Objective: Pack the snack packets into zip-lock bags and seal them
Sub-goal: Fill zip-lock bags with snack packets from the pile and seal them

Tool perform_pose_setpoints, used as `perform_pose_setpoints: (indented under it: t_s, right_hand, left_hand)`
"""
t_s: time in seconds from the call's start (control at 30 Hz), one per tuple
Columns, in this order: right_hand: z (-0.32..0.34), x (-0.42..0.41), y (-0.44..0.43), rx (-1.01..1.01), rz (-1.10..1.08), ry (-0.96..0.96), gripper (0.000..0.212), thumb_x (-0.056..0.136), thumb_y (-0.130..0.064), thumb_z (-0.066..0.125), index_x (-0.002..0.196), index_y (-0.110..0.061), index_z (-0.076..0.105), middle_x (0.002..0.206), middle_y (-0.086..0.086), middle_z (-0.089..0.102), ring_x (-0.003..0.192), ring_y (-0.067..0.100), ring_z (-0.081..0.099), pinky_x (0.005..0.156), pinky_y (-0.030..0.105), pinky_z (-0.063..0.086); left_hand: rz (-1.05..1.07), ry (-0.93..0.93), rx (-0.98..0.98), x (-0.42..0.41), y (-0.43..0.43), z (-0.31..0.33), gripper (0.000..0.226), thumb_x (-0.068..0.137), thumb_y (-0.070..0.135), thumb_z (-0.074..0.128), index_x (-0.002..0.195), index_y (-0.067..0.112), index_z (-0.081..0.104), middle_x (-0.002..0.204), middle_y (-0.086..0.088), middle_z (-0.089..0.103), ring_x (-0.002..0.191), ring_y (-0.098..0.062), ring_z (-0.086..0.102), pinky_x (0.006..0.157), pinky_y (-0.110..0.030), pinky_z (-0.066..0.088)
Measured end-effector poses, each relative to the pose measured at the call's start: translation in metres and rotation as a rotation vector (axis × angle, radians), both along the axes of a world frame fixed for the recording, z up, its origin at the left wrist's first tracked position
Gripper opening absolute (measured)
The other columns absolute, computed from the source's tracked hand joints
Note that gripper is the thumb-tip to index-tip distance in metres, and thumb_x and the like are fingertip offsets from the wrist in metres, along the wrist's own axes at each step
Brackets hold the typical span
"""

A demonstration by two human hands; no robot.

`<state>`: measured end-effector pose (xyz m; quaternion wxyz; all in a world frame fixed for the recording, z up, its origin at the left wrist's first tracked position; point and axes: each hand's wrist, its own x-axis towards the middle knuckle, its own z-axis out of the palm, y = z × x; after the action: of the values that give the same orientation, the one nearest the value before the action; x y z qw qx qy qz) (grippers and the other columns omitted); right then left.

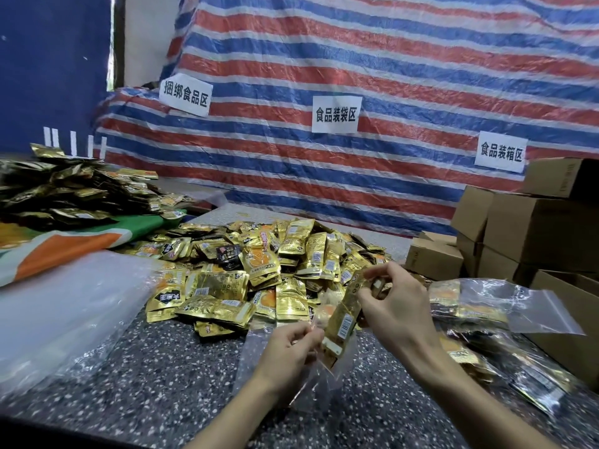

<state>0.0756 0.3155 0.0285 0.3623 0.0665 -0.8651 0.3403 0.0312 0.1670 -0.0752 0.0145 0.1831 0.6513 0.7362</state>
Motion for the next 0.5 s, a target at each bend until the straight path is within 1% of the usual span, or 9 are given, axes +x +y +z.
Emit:
perform_pose_setpoints:
  t_s: [0.03, 0.1, 0.13, 0.17, 0.23, 0.3, 0.37, 0.43, 0.5]
  right_hand:
    - [-0.003, 0.000, -0.003, 0.028, 0.000, 0.030, 0.024, 0.089, -0.007, 0.067, 0.097, -0.026, 0.054, 0.099, -0.005, 0.059, 0.088, 0.007, 0.059, 0.076, 0.020, 0.054]
    - [-0.008, -0.001, -0.007, 0.104, -0.007, 0.105, 0.024, 0.089, -0.003, 0.068, 0.101, -0.021, 0.056, 0.101, -0.003, 0.057, 0.086, 0.001, 0.053, 0.077, 0.005, 0.045]
    - [-0.010, -0.002, -0.009, 0.145, -0.017, 0.141, 0.022, 0.088, -0.002, 0.068, 0.104, -0.015, 0.059, 0.101, 0.000, 0.057, 0.084, 0.001, 0.052, 0.078, 0.000, 0.040]
    - [-0.011, -0.003, -0.010, 0.184, -0.031, 0.176, 0.021, 0.088, -0.001, 0.069, 0.105, -0.009, 0.061, 0.102, 0.002, 0.056, 0.083, 0.004, 0.052, 0.079, -0.002, 0.039]
    - [-0.012, -0.006, -0.013, 0.256, -0.051, 0.248, 0.020, 0.087, 0.002, 0.069, 0.105, -0.002, 0.062, 0.100, 0.005, 0.056, 0.080, 0.012, 0.054, 0.075, 0.004, 0.046]
    - [-0.012, -0.009, -0.017, 0.315, -0.052, 0.309, 0.021, 0.085, 0.005, 0.070, 0.103, 0.001, 0.061, 0.098, 0.009, 0.057, 0.075, 0.016, 0.057, 0.067, 0.017, 0.055]
    - [-0.013, -0.013, -0.020, 0.304, -0.040, 0.327, 0.027, 0.082, 0.006, 0.070, 0.105, 0.001, 0.059, 0.098, 0.010, 0.055, 0.071, 0.017, 0.057, 0.060, 0.027, 0.058]
    - [-0.019, -0.017, -0.022, 0.169, 0.008, 0.267, 0.045, 0.078, 0.002, 0.072, 0.117, -0.007, 0.052, 0.102, 0.006, 0.052, 0.077, 0.013, 0.055, 0.064, 0.026, 0.055]
    - [-0.024, -0.020, -0.021, -0.075, 0.098, 0.091, 0.060, 0.075, -0.011, 0.072, 0.126, -0.020, 0.043, 0.107, 0.003, 0.051, 0.091, 0.015, 0.055, 0.076, 0.028, 0.052]
  left_hand:
    - [0.010, -0.014, 0.001, 0.000, 0.000, 0.000, 0.034, 0.097, 0.016, 0.060, 0.064, 0.019, 0.068, 0.089, -0.014, 0.074, 0.083, -0.038, 0.067, 0.084, -0.047, 0.051]
    - [0.008, -0.029, 0.006, 0.003, 0.000, 0.001, 0.039, 0.097, 0.017, 0.060, 0.059, 0.022, 0.068, 0.072, -0.004, 0.070, 0.070, -0.024, 0.061, 0.077, -0.042, 0.046]
    - [-0.001, -0.034, 0.008, 0.004, 0.000, 0.002, 0.039, 0.097, 0.018, 0.060, 0.059, 0.023, 0.069, 0.068, -0.001, 0.068, 0.068, -0.020, 0.059, 0.076, -0.040, 0.045]
    - [-0.007, -0.036, 0.011, 0.005, 0.000, 0.003, 0.037, 0.097, 0.018, 0.060, 0.062, 0.022, 0.069, 0.067, -0.001, 0.068, 0.069, -0.020, 0.060, 0.076, -0.040, 0.047]
    - [-0.003, -0.035, 0.031, 0.006, 0.000, 0.004, 0.027, 0.096, 0.018, 0.061, 0.071, 0.012, 0.070, 0.076, -0.014, 0.071, 0.075, -0.027, 0.065, 0.083, -0.044, 0.054]
    - [0.010, -0.028, 0.059, 0.006, 0.000, 0.005, 0.023, 0.095, 0.016, 0.062, 0.076, 0.005, 0.069, 0.085, -0.023, 0.071, 0.081, -0.031, 0.068, 0.088, -0.047, 0.057]
    - [0.014, -0.011, 0.055, 0.006, 0.000, 0.004, 0.023, 0.095, 0.016, 0.063, 0.074, 0.010, 0.070, 0.077, -0.013, 0.072, 0.077, -0.025, 0.070, 0.082, -0.041, 0.059]
    - [0.026, 0.033, 0.007, 0.005, -0.001, 0.004, 0.025, 0.095, 0.018, 0.064, 0.071, 0.015, 0.070, 0.069, -0.001, 0.071, 0.069, -0.018, 0.069, 0.074, -0.032, 0.058]
    - [0.025, 0.057, 0.010, 0.005, -0.001, 0.003, 0.024, 0.095, 0.018, 0.064, 0.074, 0.011, 0.070, 0.067, 0.001, 0.070, 0.067, -0.014, 0.067, 0.070, -0.028, 0.057]
